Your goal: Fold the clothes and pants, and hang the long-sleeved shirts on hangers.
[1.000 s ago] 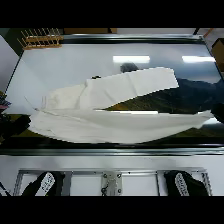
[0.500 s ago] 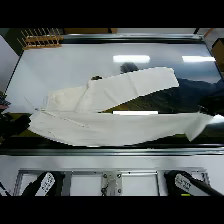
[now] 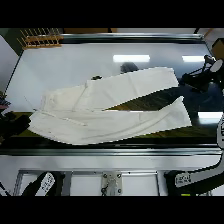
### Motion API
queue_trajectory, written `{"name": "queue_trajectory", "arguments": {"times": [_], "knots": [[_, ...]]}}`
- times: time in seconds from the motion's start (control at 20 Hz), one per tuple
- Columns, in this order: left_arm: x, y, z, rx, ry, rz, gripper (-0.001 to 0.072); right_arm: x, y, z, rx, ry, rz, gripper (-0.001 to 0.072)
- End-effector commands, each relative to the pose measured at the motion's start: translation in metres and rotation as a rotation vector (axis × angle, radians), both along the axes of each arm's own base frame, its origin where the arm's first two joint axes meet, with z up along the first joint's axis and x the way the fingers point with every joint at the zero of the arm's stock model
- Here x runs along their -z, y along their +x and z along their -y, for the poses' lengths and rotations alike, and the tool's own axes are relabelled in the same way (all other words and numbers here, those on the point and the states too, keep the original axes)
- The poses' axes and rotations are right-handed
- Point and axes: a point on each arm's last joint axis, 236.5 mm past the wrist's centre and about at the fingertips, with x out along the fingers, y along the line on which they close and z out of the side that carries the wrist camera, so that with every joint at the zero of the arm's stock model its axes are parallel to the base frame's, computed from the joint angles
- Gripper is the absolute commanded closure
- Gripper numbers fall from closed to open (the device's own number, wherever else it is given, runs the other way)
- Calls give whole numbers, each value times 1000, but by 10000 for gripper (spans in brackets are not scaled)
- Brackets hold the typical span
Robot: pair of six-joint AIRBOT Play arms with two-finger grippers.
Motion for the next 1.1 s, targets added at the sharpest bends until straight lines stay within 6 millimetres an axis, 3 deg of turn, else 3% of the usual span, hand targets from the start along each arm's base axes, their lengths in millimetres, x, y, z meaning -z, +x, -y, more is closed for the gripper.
{"name": "queue_trajectory", "arguments": {"times": [0.0, 0.05, 0.15, 0.35, 0.45, 0.65, 0.85, 1.05], "knots": [[0, 0, 0, 0, 0, 1, 687, -26, -17, 15, -90, -30, 13, -2], [0, 0, 0, 0, 0, 0, 687, -25, -35, 22, -58, -16, 2, -1], [0, 0, 0, 0, 1, 1, 687, -4, -88, 37, 22, 9, -60, -2], [0, 0, 0, 0, 1, 1, 688, 69, -199, 50, 288, 134, -200, -1], [0, 0, 0, -1, 0, 1, 688, 98, -223, 43, 401, 242, -210, -1], [0, 0, 0, -1, 0, 1, 688, 126, -214, 23, 445, 359, -140, -1], [0, 0, 0, -1, 0, 0, 688, 130, -193, 3, 401, 419, -101, -1], [0, 0, 0, -1, 0, 1, 687, 136, -189, -6, 378, 424, -114, -2]]}}
